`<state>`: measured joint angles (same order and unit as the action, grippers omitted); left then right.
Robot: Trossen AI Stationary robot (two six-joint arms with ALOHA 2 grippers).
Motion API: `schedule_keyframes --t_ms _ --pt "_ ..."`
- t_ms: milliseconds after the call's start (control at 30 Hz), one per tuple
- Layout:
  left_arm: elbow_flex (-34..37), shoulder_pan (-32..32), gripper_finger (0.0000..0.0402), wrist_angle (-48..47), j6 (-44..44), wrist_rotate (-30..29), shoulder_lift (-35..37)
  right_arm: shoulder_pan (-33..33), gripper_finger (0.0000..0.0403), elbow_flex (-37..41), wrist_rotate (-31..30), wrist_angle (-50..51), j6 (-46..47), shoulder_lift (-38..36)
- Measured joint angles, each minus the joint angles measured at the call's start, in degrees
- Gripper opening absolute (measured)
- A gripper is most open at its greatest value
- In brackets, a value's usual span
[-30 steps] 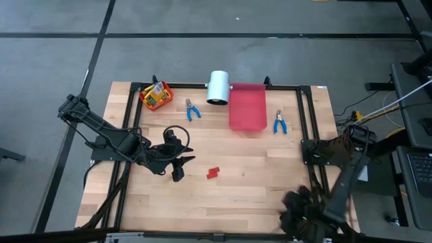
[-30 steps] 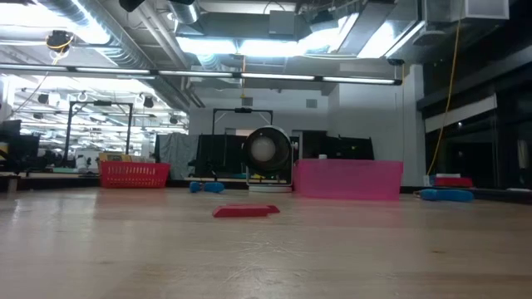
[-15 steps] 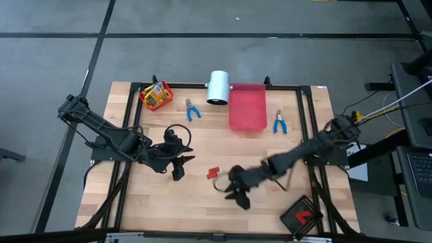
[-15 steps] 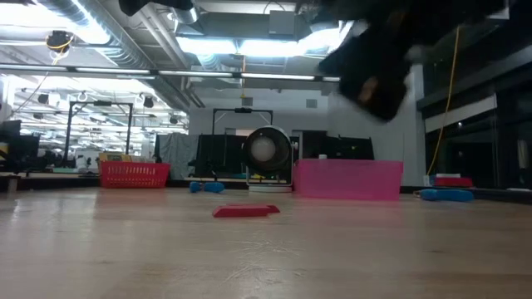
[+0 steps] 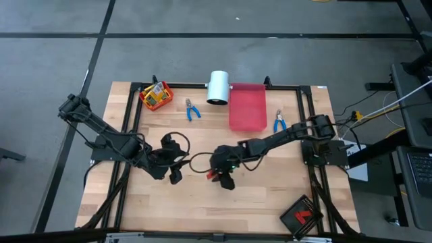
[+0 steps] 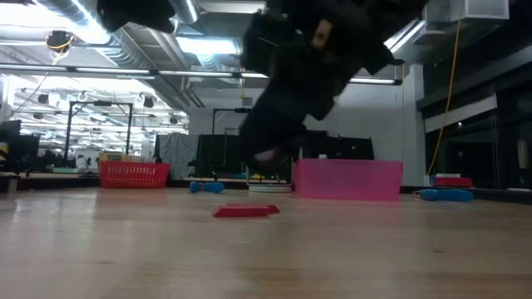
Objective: Pick & Place School Supplies
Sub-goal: Put the red eraser into the black bin
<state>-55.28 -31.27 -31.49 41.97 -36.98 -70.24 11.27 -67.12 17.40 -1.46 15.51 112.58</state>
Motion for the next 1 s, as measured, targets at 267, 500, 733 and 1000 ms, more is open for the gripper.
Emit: schedule_keyframes --t_ms 267,500,733,1000 --pt "0.61 -2.26 0.0127 -0.89 3.74 -1.11 0.00 -0.99 0.0163 -1.71 -0.02 6.81 -4.14 3.87" --pt "0.65 -2.44 0.0127 -1.81 5.49 -1.08 0.00 -1.53 0.0164 -1.67 0.47 7.02 -3.75 3.39" --pt "0.65 -2.44 0.0127 -1.84 5.49 -1.20 0.00 -1.49 0.0164 -1.69 -1.33 6.65 -4.05 1.28" --pt "0.65 -2.44 0.0127 -1.88 5.90 -1.51 0.00 -1.71 0.0164 -1.67 -3.19 6.85 -5.52 1.53"
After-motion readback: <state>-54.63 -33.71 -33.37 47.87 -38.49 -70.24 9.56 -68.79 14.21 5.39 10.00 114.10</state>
